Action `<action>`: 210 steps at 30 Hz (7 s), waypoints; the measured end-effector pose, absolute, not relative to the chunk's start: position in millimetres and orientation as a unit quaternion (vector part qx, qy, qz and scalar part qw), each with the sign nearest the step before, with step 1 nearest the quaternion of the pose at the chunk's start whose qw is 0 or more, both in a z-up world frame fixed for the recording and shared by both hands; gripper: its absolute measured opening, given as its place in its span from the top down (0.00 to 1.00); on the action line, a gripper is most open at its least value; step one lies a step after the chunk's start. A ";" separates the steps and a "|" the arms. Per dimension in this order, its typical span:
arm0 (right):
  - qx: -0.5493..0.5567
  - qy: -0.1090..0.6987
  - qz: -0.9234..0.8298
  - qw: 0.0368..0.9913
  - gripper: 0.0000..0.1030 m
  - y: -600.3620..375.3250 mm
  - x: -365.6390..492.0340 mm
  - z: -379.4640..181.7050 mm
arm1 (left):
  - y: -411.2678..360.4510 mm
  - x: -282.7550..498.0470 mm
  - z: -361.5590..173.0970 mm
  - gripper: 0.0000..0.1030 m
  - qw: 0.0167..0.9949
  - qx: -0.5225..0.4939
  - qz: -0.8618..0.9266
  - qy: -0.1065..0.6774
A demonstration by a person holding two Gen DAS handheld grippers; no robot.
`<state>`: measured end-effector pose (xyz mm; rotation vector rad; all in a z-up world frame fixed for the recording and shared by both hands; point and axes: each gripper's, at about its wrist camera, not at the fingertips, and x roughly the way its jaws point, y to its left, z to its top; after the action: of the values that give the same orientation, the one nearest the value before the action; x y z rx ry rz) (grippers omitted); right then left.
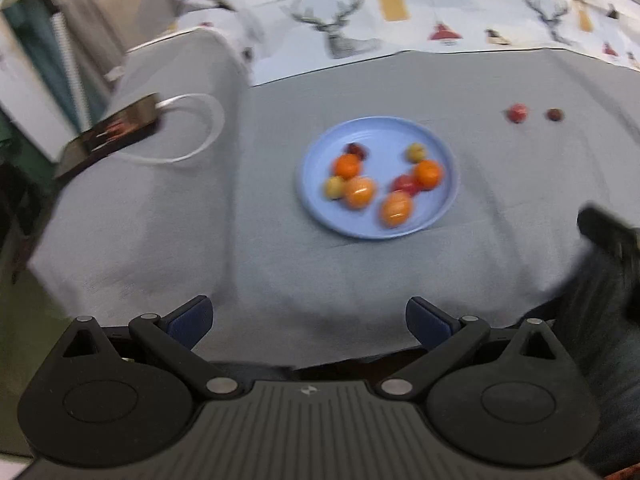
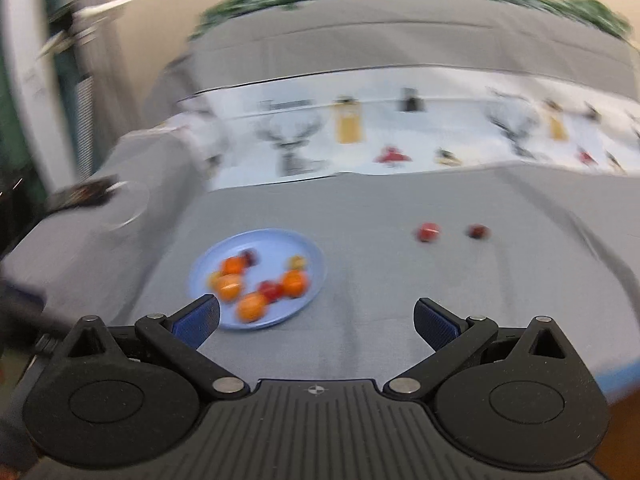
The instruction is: Organize fruits
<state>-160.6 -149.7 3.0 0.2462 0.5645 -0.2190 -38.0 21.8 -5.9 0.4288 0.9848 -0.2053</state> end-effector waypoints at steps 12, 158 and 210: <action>0.130 0.284 -0.309 0.898 0.01 -319.0 -78.2 -55.6 | -140.2 62.0 -62.4 0.00 0.852 0.173 -0.240 0.432; 0.013 0.351 0.009 0.936 0.79 -110.8 0.4 -36.6 | 15.2 121.8 -48.1 0.67 0.851 0.096 -0.183 0.483; -0.027 0.319 -0.031 0.947 0.01 -76.4 -150.8 12.7 | 57.8 -47.0 4.7 0.00 0.888 0.143 -0.111 0.423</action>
<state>-150.8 -76.4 12.7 -0.0556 0.6502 -0.0623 -47.0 57.8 4.7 0.2979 0.8782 -0.2298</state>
